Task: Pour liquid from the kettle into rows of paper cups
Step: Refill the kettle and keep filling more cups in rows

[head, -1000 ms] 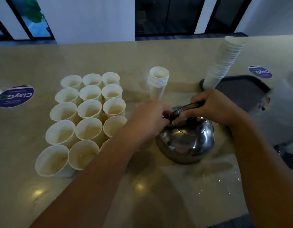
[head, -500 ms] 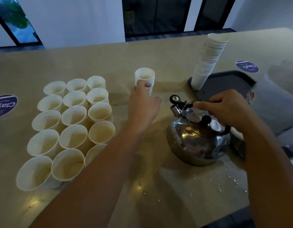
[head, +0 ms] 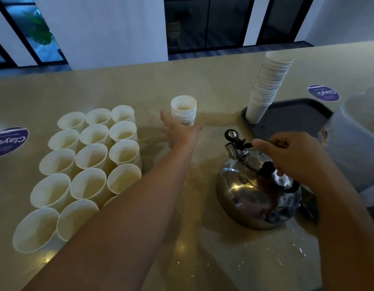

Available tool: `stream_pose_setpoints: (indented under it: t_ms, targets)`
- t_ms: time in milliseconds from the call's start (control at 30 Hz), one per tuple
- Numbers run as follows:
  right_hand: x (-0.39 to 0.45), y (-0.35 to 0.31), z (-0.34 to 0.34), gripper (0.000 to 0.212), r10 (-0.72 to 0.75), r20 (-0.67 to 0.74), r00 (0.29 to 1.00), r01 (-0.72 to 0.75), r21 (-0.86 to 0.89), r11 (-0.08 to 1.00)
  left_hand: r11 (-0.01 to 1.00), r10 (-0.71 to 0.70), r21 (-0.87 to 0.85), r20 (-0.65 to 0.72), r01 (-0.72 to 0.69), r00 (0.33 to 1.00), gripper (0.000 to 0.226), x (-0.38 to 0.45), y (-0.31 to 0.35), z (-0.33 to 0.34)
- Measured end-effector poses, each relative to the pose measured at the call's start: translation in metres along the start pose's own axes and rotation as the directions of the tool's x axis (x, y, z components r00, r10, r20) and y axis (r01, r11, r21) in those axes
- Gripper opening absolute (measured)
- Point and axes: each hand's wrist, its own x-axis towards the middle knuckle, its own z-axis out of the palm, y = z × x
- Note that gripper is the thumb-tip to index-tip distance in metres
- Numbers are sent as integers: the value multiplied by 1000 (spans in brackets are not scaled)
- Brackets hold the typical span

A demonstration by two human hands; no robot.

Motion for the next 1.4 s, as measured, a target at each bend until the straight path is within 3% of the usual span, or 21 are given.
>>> stream_pose_setpoints:
  t_ms: [233,433,600,767,933,1067,1200,1267,1400]
  targets:
    - [1,-5,-2,22,-112,-308,945,192,246,950,985,169,12,28,-170,985,119,13,-13,14]
    - [0,-19,4,20,-184,-405,896,320,300,899,989,146,25,59,-147,988,100,33,-8,9]
    - [-1,-40,7,17,-259,-378,889,392,335,857,984,172,33,65,-175,983,81,28,7,0]
    - [-3,-66,13,21,-348,-320,881,449,337,827,968,239,-90,74,-233,968,86,-5,31,-21]
    - [-18,-93,19,28,-390,-330,859,495,346,797,942,336,-111,308,-318,890,76,-64,47,-80]
    - [-34,-110,23,34,-462,-253,850,526,397,752,923,385,-134,363,-361,849,67,-109,36,-130]
    - [-49,-113,34,17,-652,-92,753,620,434,654,951,309,-119,402,-286,862,64,-150,2,-172]
    - [-55,-112,45,29,-724,-29,689,659,442,609,962,272,-137,400,-236,875,66,-163,-17,-187]
    - [-62,-113,63,33,-760,15,649,642,525,559,972,215,-172,367,-160,905,71,-175,-37,-207]
